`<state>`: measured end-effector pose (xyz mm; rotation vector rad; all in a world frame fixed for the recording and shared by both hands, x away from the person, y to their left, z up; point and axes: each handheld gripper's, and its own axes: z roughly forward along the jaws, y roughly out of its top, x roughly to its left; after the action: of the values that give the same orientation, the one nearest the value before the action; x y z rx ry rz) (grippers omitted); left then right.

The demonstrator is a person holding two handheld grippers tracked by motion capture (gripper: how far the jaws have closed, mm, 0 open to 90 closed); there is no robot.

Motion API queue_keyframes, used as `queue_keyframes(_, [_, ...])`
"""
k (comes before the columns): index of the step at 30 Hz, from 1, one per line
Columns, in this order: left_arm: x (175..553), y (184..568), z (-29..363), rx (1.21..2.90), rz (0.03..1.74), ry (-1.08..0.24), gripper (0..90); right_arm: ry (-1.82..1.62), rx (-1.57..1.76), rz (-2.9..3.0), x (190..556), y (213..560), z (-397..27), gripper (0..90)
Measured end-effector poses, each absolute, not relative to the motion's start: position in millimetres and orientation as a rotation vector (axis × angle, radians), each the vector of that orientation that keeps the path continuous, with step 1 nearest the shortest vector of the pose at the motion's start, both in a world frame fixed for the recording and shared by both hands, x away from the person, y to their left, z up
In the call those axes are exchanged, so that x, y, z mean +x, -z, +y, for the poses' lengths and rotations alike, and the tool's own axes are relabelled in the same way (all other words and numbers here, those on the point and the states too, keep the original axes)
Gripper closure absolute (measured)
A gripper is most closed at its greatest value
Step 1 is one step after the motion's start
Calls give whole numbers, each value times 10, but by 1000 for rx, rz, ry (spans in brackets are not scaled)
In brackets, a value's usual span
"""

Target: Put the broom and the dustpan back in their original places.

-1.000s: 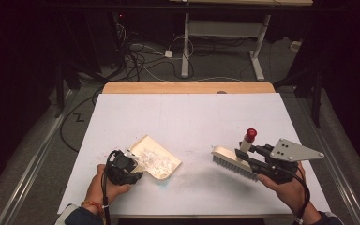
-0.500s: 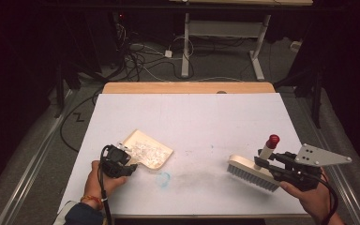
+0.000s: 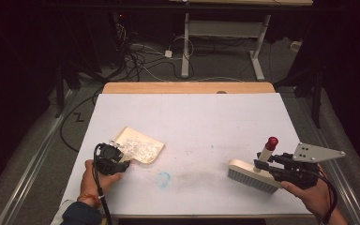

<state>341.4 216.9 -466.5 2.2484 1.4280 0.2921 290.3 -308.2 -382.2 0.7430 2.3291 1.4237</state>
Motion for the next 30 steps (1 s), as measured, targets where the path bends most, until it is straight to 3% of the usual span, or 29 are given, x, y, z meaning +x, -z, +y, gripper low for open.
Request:
queue_keyframes(4, [3416,4665,2157,2218,1440,-307,624,-1434,753,2322,2966,3834,-3086,706])
queue_keyframes(10, [3344,4677,2091,2183,1454,-266,521,-1439,799,2272,3122,3860,-3048,687])
queue_keyframes(17, [3147,4630,1906,2205,1354,-246,457,-1346,893,2277,3541,3855,-2998,626])
queue_keyframes(22, [3094,4589,1851,2231,1292,-394,335,-1252,984,2193,3842,3854,-2969,531])
queue_keyframes(24, [3057,4570,1866,2195,1199,-421,330,-1232,1014,2160,3942,3861,-2933,522])
queue_keyframes(30, [2885,4583,1834,2137,1012,-577,202,-1128,1061,2089,4237,3917,-2766,453])
